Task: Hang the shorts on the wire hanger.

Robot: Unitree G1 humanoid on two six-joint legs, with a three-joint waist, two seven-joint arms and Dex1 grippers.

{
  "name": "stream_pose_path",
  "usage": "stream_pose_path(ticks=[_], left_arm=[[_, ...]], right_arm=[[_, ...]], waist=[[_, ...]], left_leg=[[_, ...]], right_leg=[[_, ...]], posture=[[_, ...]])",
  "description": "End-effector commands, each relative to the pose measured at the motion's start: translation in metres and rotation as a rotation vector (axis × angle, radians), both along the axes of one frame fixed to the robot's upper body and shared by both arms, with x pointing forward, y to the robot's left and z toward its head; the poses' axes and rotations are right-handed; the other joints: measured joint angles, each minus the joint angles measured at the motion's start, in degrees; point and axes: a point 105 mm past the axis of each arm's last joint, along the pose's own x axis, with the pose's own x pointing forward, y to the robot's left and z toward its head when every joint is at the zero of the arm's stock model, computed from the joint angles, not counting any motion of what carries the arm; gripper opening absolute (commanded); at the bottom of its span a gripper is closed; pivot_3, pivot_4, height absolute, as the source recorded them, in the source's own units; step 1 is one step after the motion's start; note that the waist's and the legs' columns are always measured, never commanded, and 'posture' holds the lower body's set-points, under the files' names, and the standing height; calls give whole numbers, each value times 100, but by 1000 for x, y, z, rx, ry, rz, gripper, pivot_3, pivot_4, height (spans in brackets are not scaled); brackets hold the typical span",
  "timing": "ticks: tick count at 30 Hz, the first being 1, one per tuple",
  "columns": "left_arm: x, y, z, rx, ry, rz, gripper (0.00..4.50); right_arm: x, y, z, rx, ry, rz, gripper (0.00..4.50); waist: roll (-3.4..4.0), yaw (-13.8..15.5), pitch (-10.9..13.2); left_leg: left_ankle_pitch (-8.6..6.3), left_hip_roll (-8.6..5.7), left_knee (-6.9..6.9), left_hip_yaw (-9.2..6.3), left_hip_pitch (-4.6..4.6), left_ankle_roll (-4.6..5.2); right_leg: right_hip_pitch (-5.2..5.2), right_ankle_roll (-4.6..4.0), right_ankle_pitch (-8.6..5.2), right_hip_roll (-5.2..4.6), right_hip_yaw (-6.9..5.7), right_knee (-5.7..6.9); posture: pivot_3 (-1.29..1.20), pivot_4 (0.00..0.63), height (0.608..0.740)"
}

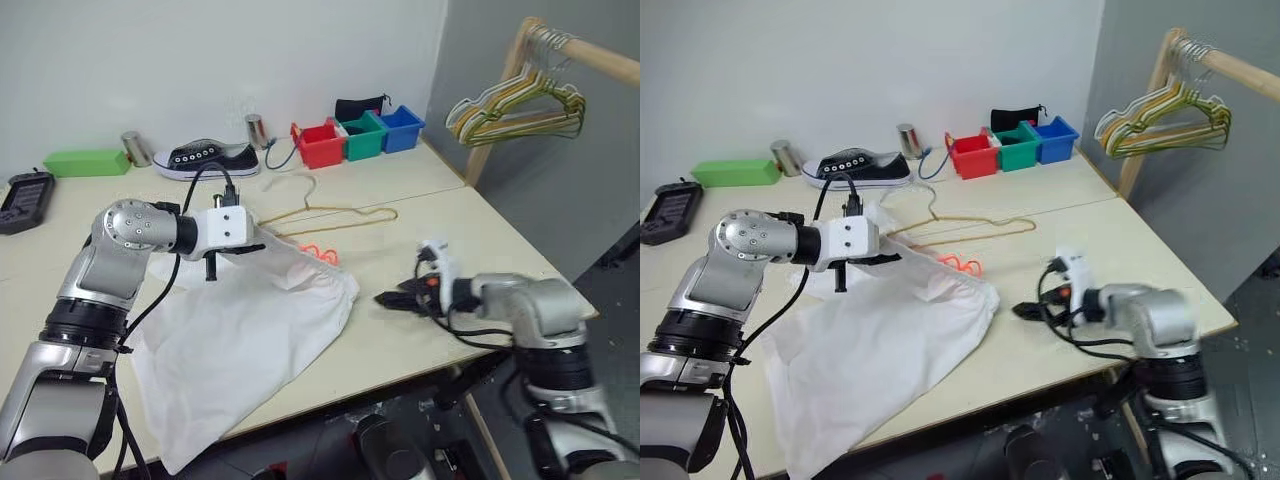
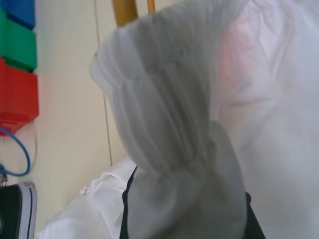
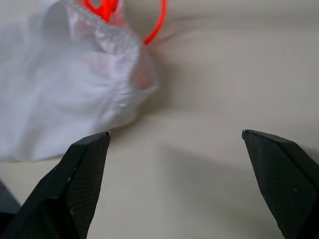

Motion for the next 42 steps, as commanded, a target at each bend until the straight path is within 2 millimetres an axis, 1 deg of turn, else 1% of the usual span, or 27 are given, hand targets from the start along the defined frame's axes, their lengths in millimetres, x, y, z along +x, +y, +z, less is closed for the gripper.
stream_pose_path(ticks=[1,2,5,7,10,13,15,23,24,26,29,33,35,38,39,41,42], left_arm=[[-4,0,21,-37,-63,17,12],[-5,0,22,-36,-64,19,12],[-6,-1,22,-32,-71,22,12],[-7,-2,22,-30,-77,23,12],[-7,-2,22,-31,-77,23,12],[-6,-2,22,-27,-83,25,12],[-6,-2,21,-23,-86,26,12],[-7,-2,19,-23,-82,27,12],[-7,-3,19,-24,-83,26,12],[-6,-3,20,-24,-84,26,12],[-5,-3,20,-25,-86,27,12],[-6,-2,20,-19,-84,25,12],[-6,1,21,-14,-82,28,12],[-14,2,21,-38,-29,18,12],[-17,2,20,-43,-9,12,12],[-30,1,15,-61,69,-10,12],[-34,1,13,-64,97,-17,12]], right_arm=[[11,15,16,93,-11,-52,4482],[12,20,13,94,1,-59,4482],[18,26,1,85,21,-94,4482],[21,29,-1,111,31,-118,4482],[23,32,2,143,25,-127,4482],[25,32,2,145,6,-139,3921],[26,31,4,152,-9,-142,3360],[26,32,9,177,-23,-146,1344],[26,33,9,178,-23,-145,1148],[25,33,10,179,-23,-143,614],[25,33,12,178,-27,-139,9],[24,31,17,173,-46,-122,9],[24,23,21,94,-129,-89,9],[33,-8,28,-229,-444,-33,9],[34,-15,31,-286,-503,-18,9],[44,-37,49,-343,-604,-50,9],[48,-45,56,-368,-643,-56,9]], waist=[[4,66,-21],[6,105,-34],[-9,229,-73],[-12,302,-77],[-12,359,-77],[-13,383,-85],[-13,395,-85],[-13,403,-85],[-13,407,-85],[-13,412,-85],[-13,416,-85],[-13,433,-85],[-13,454,-85],[-10,505,-83],[-6,513,-81],[-8,519,-82],[-8,513,-81]], left_leg=[[0,-1,0,0,-1,0],[0,-2,0,2,-1,0],[0,-1,-1,1,-2,0],[0,-1,-1,1,-1,0],[0,-1,-1,2,-2,0],[0,-1,-1,2,-2,0],[0,-1,-1,2,-2,0],[0,1,-2,2,-2,0],[0,1,-2,2,-2,0],[0,1,-2,2,-2,0],[0,1,-3,3,-3,0],[0,1,-4,3,-3,0],[0,1,-4,5,-3,0],[0,0,-4,11,-6,0],[0,2,-5,9,-9,0],[-1,1,-7,22,-10,-1],[-1,2,-8,22,-11,-1]], right_leg=[[0,0,0,-1,0,-1],[1,-2,1,-1,2,-4],[1,-3,2,0,0,-10],[1,-2,1,0,-1,-11],[1,-6,4,1,1,-14],[2,-7,4,1,1,-20],[2,-7,4,2,1,-22],[1,-6,4,5,1,-22],[1,-7,4,5,1,-23],[2,-7,3,5,1,-24],[1,-7,3,5,2,-27],[1,-7,3,5,3,-31],[2,-6,3,5,4,-33],[2,-6,3,4,9,-48],[4,-6,3,6,6,-61],[5,-5,3,3,15,-74],[6,-5,3,4,15,-78]], posture=[[-245,26,740],[-245,26,740],[-238,24,740],[-231,23,740],[-232,22,740],[-231,22,740],[-231,25,740],[-234,30,740],[-234,30,740],[-236,33,740],[-236,33,740],[-236,33,740],[-231,35,740],[-232,39,740],[-235,41,740],[-237,42,740],[-237,42,740]])
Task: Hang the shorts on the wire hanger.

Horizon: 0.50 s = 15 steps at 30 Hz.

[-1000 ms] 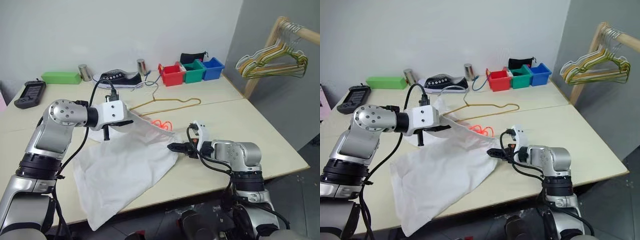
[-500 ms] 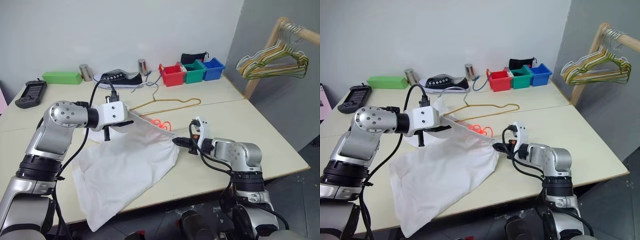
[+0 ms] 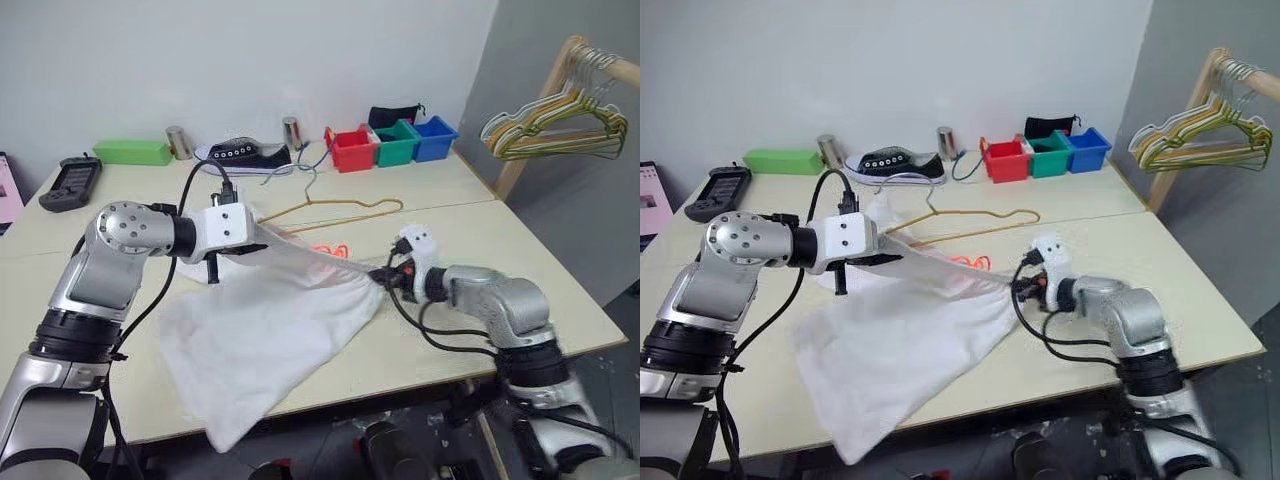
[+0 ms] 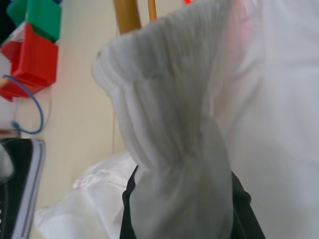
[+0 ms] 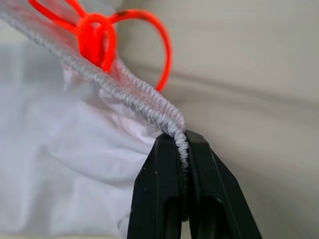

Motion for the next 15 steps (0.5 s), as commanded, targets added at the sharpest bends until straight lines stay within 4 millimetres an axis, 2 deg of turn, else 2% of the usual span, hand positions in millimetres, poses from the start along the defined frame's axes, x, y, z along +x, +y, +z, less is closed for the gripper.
stream_pose_path(ticks=[1,5,9,15], left_arm=[[-18,4,14,-29,41,-17,12],[-23,5,8,-9,80,-13,12],[-17,12,2,56,56,12,12],[-8,4,12,-11,2,11,12]], right_arm=[[17,-32,39,-117,-244,-37,9],[19,-32,56,-147,-330,6,9],[14,-26,66,-168,-370,76,9],[5,-24,60,-199,-349,129,9]], waist=[[1,-10,1],[2,-27,2],[2,-22,2],[2,-16,2]], left_leg=[[0,0,-2,3,1,0],[0,5,-9,3,5,1],[0,5,-7,1,8,1],[0,3,-6,2,7,1]], right_leg=[[0,0,0,0,4,0],[-3,-1,0,5,3,3],[2,-2,0,6,3,2],[3,-2,0,5,4,2]], posture=[[-244,45,740],[-247,47,740],[-257,46,740],[-263,46,740]])
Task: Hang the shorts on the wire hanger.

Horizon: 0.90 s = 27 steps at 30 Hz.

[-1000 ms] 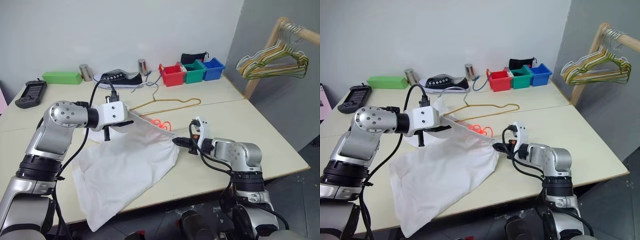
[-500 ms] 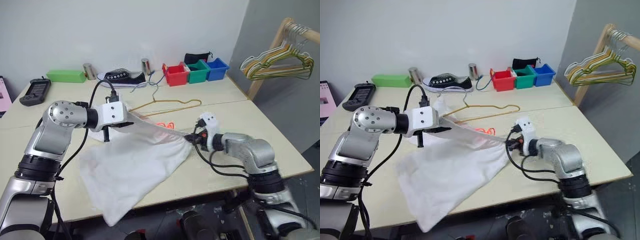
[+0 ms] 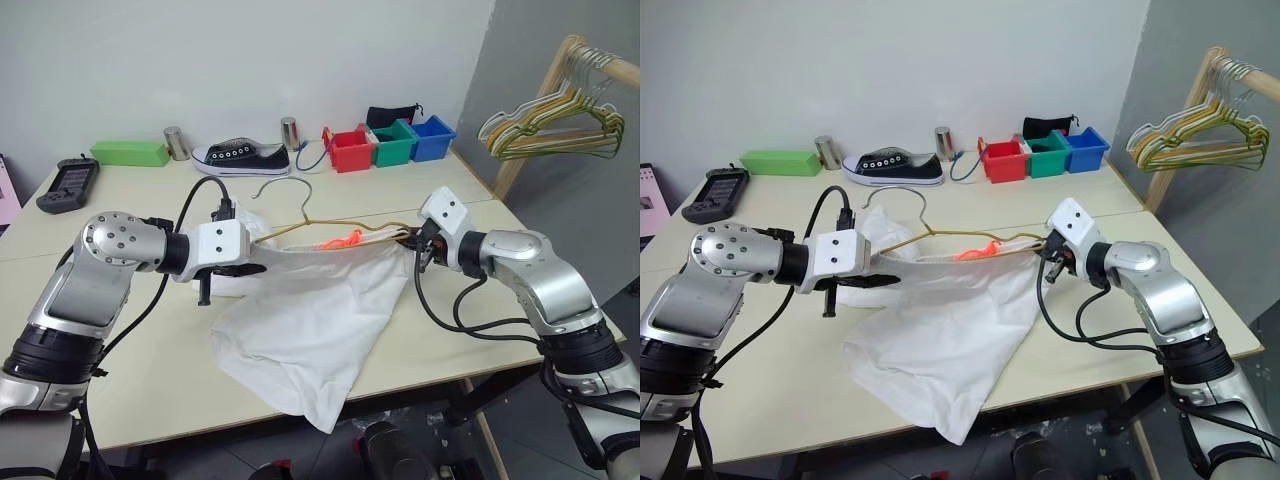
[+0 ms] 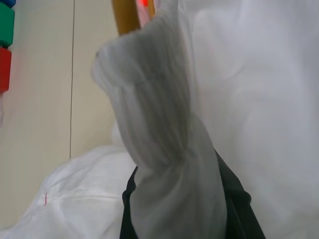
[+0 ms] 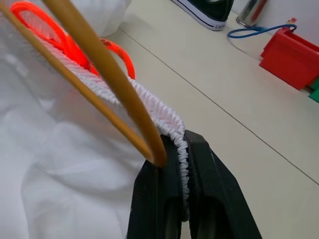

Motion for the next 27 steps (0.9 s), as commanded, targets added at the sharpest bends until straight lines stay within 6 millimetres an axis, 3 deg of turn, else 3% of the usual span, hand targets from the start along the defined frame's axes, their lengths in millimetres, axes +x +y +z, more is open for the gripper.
stream_pose_path(ticks=[1,7,13,21,27], left_arm=[[8,5,15,-12,-58,35,12],[7,1,13,2,-57,6,12],[5,14,0,125,-50,-9,12],[16,26,-14,230,-83,8,12],[15,35,-24,331,-62,-26,12]], right_arm=[[-1,-10,13,-33,-58,-24,9],[-2,-13,3,-31,-18,-43,9],[-1,-19,18,-31,-43,-50,9],[-5,-28,23,-71,-42,-45,9],[-3,-32,47,-101,-108,-52,9]], waist=[[0,-1,0],[0,-8,0],[0,-23,0],[0,-34,0],[0,-134,0]], left_leg=[[0,1,0,-1,0,0],[0,1,0,1,0,0],[0,1,0,0,1,0],[0,0,0,3,0,0],[0,0,0,3,-1,0]], right_leg=[[0,0,0,1,-1,0],[0,0,0,0,0,-1],[0,0,0,0,1,0],[-1,0,0,-1,2,-1],[-2,0,0,-2,2,-2]], posture=[[-263,45,740],[-270,41,740],[-282,35,740],[-316,42,740],[-333,41,740]])
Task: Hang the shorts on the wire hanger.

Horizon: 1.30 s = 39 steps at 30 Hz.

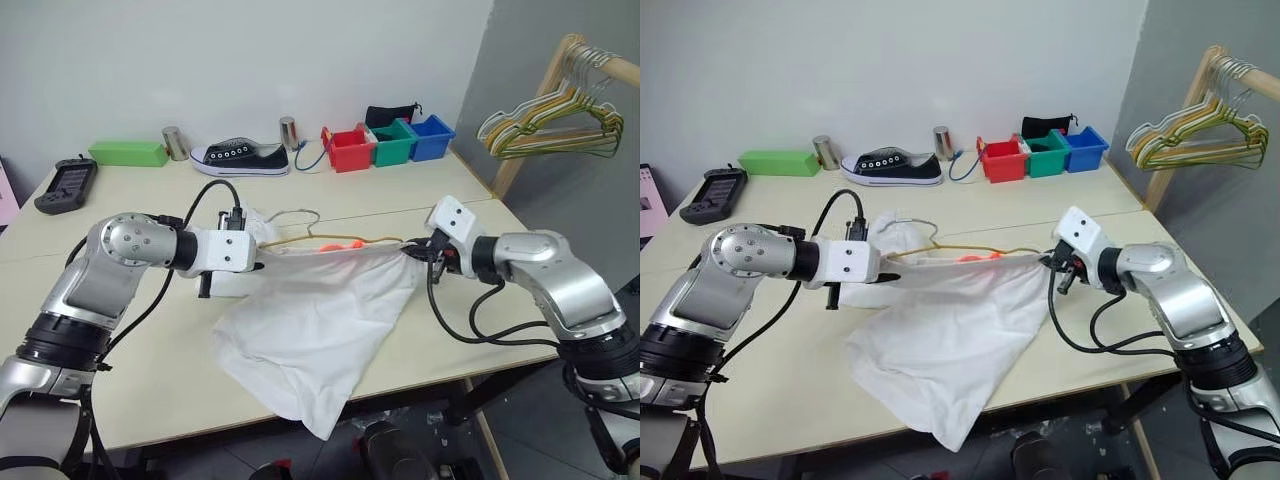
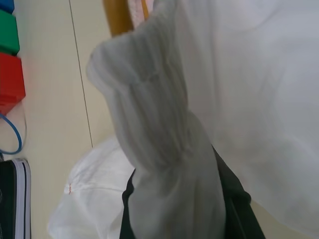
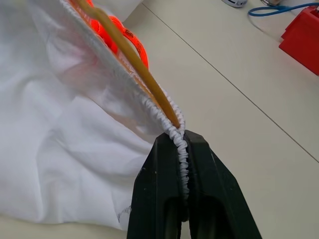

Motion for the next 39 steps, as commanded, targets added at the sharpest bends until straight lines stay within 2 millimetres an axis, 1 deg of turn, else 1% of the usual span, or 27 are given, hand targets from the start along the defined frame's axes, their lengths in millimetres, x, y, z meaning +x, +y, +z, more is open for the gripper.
stream_pose_path(ticks=[1,2,5,9,11,13,15,18,20,23,27,30,32,33,34,36,38,39], left_arm=[[5,29,-9,171,11,56,12],[7,30,-11,190,-1,58,12],[13,29,-16,226,-20,49,12],[21,17,-16,220,-45,25,12],[26,4,-12,169,-73,12,12],[38,-13,-3,106,-136,13,12],[47,-27,4,54,-181,20,12],[54,-51,14,-46,-211,17,12],[55,-62,20,-104,-214,11,12],[52,-72,25,-140,-214,-4,12],[52,-77,26,-161,-219,2,12],[52,-76,26,-162,-220,9,12],[51,-73,25,-158,-221,15,12],[51,-72,24,-158,-220,16,12],[51,-72,24,-157,-220,15,12],[50,-72,23,-156,-218,13,12],[49,-73,23,-153,-218,7,12],[49,-73,23,-151,-219,3,12]], right_arm=[[11,-18,52,-15,-175,-71,9],[12,-16,56,-20,-189,-63,9],[9,0,66,-15,-216,-14,9],[2,23,79,9,-240,53,9],[-1,34,83,19,-249,82,9],[-5,48,83,34,-252,119,9],[-8,61,80,49,-245,146,9],[-10,75,75,67,-236,170,9],[-10,80,73,70,-233,174,9],[-9,83,67,63,-225,176,9],[-6,79,59,28,-220,171,9],[-4,72,58,12,-215,160,9],[-4,66,57,-1,-199,165,544],[-4,63,57,-5,-190,169,695],[-5,60,58,-8,-185,170,987],[-6,54,60,-13,-168,175,1335],[-10,47,59,-32,-140,194,1775],[-11,43,58,-46,-129,198,2076]], waist=[[0,-57,0],[0,-81,0],[1,-151,0],[1,-261,0],[1,-304,0],[0,-336,0],[0,-341,0],[0,-364,0],[0,-374,0],[1,-388,0],[1,-388,0],[0,-377,0],[0,-376,0],[0,-374,0],[0,-374,0],[0,-377,0],[1,-377,1],[2,-378,1]], left_leg=[[0,-1,0,0,0,0],[0,-1,0,1,0,0],[0,-1,-3,1,2,0],[0,1,-10,2,0,0],[0,1,-9,3,-3,0],[0,-1,-9,3,-4,0],[0,-2,-8,0,-3,0],[0,-3,-7,-1,-3,0],[0,-2,-8,-1,-5,1],[0,-3,-8,0,-6,0],[0,-2,-10,-2,-4,1],[0,-3,-9,-2,-4,1],[0,-3,-8,-2,-4,1],[0,-3,-9,-2,-5,1],[0,-3,-9,-2,-4,1],[0,-3,-9,-2,-4,1],[-1,-3,-9,-1,-4,0],[0,-3,-10,-1,-4,1]], right_leg=[[0,0,0,-1,0,0],[0,0,0,-2,1,0],[-1,0,0,-2,1,1],[-5,-1,-1,-1,1,1],[-6,-1,-1,-2,1,-1],[-6,0,-1,-4,2,-1],[-4,0,-1,-4,0,-1],[-3,0,-1,-4,-1,0],[-5,1,-1,-4,-1,1],[-6,1,-1,-4,0,1],[-7,1,-1,-3,0,3],[-4,0,-1,-4,0,2],[-4,0,-1,-4,0,2],[-5,0,-1,-4,-1,2],[-5,0,-1,-4,-1,1],[-5,1,-1,-4,0,1],[-5,0,-1,-4,0,1],[-5,1,-1,-4,0,1]], posture=[[-337,41,740],[-340,41,740],[-349,41,740],[-358,47,740],[-361,49,740],[-361,49,740],[-364,51,740],[-360,53,740],[-360,53,740],[-352,56,740],[-347,54,740],[-345,55,740],[-345,55,740],[-345,55,740],[-345,56,740],[-347,57,740],[-349,59,740],[-349,59,740]])
